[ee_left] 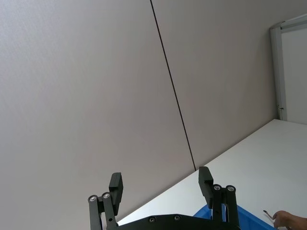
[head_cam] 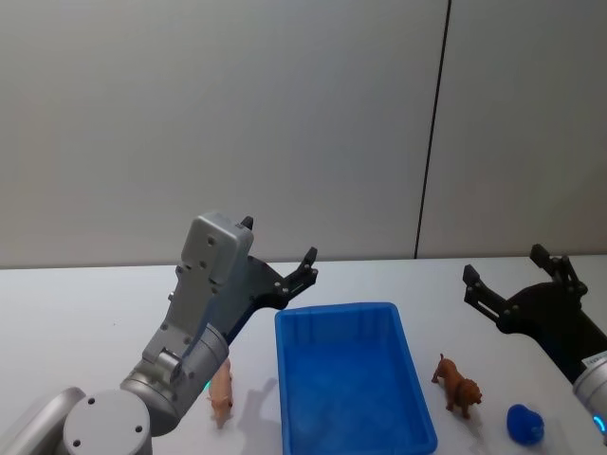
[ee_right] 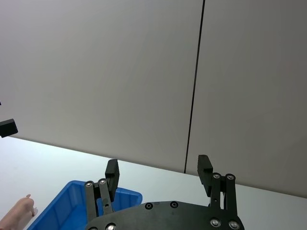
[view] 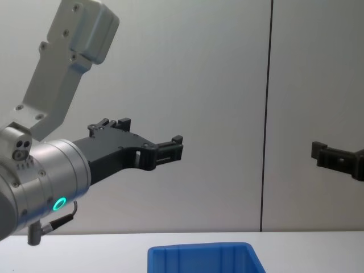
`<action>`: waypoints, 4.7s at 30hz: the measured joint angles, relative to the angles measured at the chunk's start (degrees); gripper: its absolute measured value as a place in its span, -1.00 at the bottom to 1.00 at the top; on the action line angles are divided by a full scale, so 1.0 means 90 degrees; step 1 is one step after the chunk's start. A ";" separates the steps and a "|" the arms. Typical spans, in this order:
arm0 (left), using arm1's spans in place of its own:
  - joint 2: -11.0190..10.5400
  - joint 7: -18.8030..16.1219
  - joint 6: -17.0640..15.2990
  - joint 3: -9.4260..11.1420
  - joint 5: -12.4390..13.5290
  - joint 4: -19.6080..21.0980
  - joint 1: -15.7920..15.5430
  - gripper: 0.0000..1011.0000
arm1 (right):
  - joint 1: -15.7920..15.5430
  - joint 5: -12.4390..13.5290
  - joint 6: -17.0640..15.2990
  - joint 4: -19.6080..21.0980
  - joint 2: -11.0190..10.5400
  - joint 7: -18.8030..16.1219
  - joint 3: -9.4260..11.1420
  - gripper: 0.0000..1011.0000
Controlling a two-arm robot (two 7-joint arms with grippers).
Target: Pick up the two dolls from the table and place them into the box.
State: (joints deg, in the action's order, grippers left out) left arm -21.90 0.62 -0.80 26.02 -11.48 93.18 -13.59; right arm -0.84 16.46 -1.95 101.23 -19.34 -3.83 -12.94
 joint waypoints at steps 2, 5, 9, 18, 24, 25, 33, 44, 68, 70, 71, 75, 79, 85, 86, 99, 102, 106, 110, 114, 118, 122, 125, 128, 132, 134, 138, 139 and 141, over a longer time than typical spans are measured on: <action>0.0000 0.0000 0.0000 0.0000 0.0000 0.0000 0.0000 0.98 | 0.0000 0.0000 0.0000 0.0000 0.0000 0.0000 0.0000 0.98; 0.0000 0.0000 0.0000 0.0000 0.0000 0.0000 0.0000 0.98 | 0.0000 0.0000 0.0000 0.0000 0.0000 0.0000 0.0000 0.98; 0.0000 0.0000 0.0000 0.0000 0.0000 0.0000 0.0000 0.98 | 0.0000 0.0000 0.0000 0.0000 0.0000 0.0000 0.0000 0.98; 0.0000 0.0000 0.0000 0.0000 0.0000 0.0000 0.0000 0.98 | 0.0091 0.0000 -0.0081 -0.0073 0.0021 -0.0005 0.0027 0.98; 0.0000 0.0000 0.0000 0.0000 0.0000 0.0000 0.0000 0.98 | 0.0201 0.0005 -0.0250 -0.0196 0.0026 -0.0027 0.0076 0.98; 0.0000 0.0000 0.0000 0.0000 0.0000 0.0000 0.0000 0.98 | 0.0237 0.0014 -0.0310 -0.0247 0.0024 -0.0041 0.0095 0.98; 0.0000 0.0000 0.0000 0.0000 0.0000 0.0000 0.0000 0.98 | 0.0393 0.0059 -0.0684 -0.0546 -0.0002 -0.0139 0.0174 0.98; 0.0000 0.0000 0.0000 0.0000 0.0000 0.0000 0.0000 0.98 | 0.0480 0.0114 -0.1226 -0.0958 -0.0078 -0.0219 0.0277 0.98; 0.0000 0.0000 0.0000 0.0000 0.0000 0.0000 0.0000 0.98 | 0.0325 0.0121 -0.2203 -0.1614 -0.0166 -0.0329 0.0303 0.98; 0.0000 0.0000 0.0000 0.0000 0.0000 0.0000 0.0000 0.98 | 0.0316 0.0114 -0.2237 -0.1652 -0.0166 -0.0343 0.0296 0.98; 0.0000 0.0000 0.0000 0.0000 0.0000 0.0000 0.0000 0.98 | 0.0313 0.0110 -0.2248 -0.1672 -0.0165 -0.0347 0.0294 0.98; 0.0000 0.0000 0.0000 0.0000 0.0000 0.0000 0.0000 0.98 | 0.0307 0.0075 -0.2284 -0.1819 -0.0152 -0.0404 0.0274 0.98; 0.0000 0.0000 0.0000 0.0000 0.0000 0.0000 0.0000 0.98 | 0.0329 0.0034 -0.2286 -0.1983 -0.0131 -0.0462 0.0255 0.98; 0.0000 0.0000 0.0000 0.0000 0.0000 0.0000 0.0000 0.98 | 0.0417 -0.0051 -0.2266 -0.2273 -0.0083 -0.0575 0.0215 0.98; 0.0000 0.0000 0.0000 0.0000 0.0000 0.0000 0.0000 0.98 | 0.0435 -0.0061 -0.2262 -0.2325 -0.0074 -0.0589 0.0209 0.98; 0.0000 0.0000 0.0000 0.0000 0.0000 0.0000 0.0000 0.98 | 0.0730 -0.0242 -0.2143 -0.3053 0.0074 -0.0878 0.0105 0.68; 0.0000 0.0000 0.0000 0.0000 0.0000 0.0000 0.0000 0.98 | 0.0814 -0.0275 -0.2090 -0.3209 0.0110 -0.0948 0.0092 0.51; 0.0000 0.0000 0.0000 0.0000 0.0000 0.0000 0.0000 0.98 | 0.0885 -0.0310 -0.2030 -0.3353 0.0143 -0.1016 0.0071 0.39; 0.0000 0.0000 0.0000 0.0000 0.0000 0.0000 0.0000 0.98 | 0.0914 -0.0340 -0.1924 -0.3428 0.0159 -0.1064 0.0051 0.30; 0.0000 0.0000 0.0000 0.0000 0.0000 0.0000 0.0000 0.98 | 0.0904 -0.0381 -0.1770 -0.3438 0.0167 -0.1082 0.0028 0.25; 0.0000 0.0000 0.0000 0.0000 0.0000 0.0000 0.0000 0.98 | 0.0864 -0.0424 -0.1613 -0.3349 0.0169 -0.1087 0.0006 0.15; 0.0000 0.0000 0.0000 0.0000 0.0000 0.0000 0.0000 0.98 | 0.0813 -0.0472 -0.1423 -0.3208 0.0154 -0.1058 0.0006 0.08; 0.0000 0.0000 0.0000 0.0000 0.0000 0.0000 0.0000 0.98 | 0.0767 -0.0514 -0.1277 -0.3058 0.0136 -0.1018 0.0007 0.03; 0.0000 0.0000 0.0000 0.0000 0.0000 0.0000 0.0000 0.98 | 0.0717 -0.0566 -0.1115 -0.2903 0.0116 -0.0970 0.0010 -0.01; 0.0000 0.0000 0.0000 0.0000 0.0000 0.0000 0.0000 0.98 | 0.0651 -0.0635 -0.0918 -0.2688 0.0087 -0.0906 0.0016 -0.06; 0.0000 0.0000 0.0000 0.0000 0.0000 0.0000 0.0000 0.98 | 0.0610 -0.0678 -0.0793 -0.2545 0.0067 -0.0861 0.0021 -0.09; 0.0000 0.0000 0.0000 0.0000 0.0000 0.0000 0.0000 0.98 | 0.0544 -0.0756 -0.0564 -0.2271 0.0035 -0.0794 0.0035 -0.14; 0.0000 0.0000 0.0000 0.0000 0.0000 0.0000 0.0000 0.98 | 0.0536 -0.0773 -0.0515 -0.2230 0.0030 -0.0783 0.0036 -0.14; 0.0000 0.0000 0.0000 0.0000 0.0000 0.0000 0.0000 0.98 | 0.0518 -0.0813 -0.0400 -0.2096 0.0021 -0.0776 0.0038 -0.17</action>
State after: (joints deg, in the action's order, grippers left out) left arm -21.89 0.62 -0.80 26.02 -11.48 93.17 -13.59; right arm 3.82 9.15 -5.55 82.36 -19.15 -10.81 -12.59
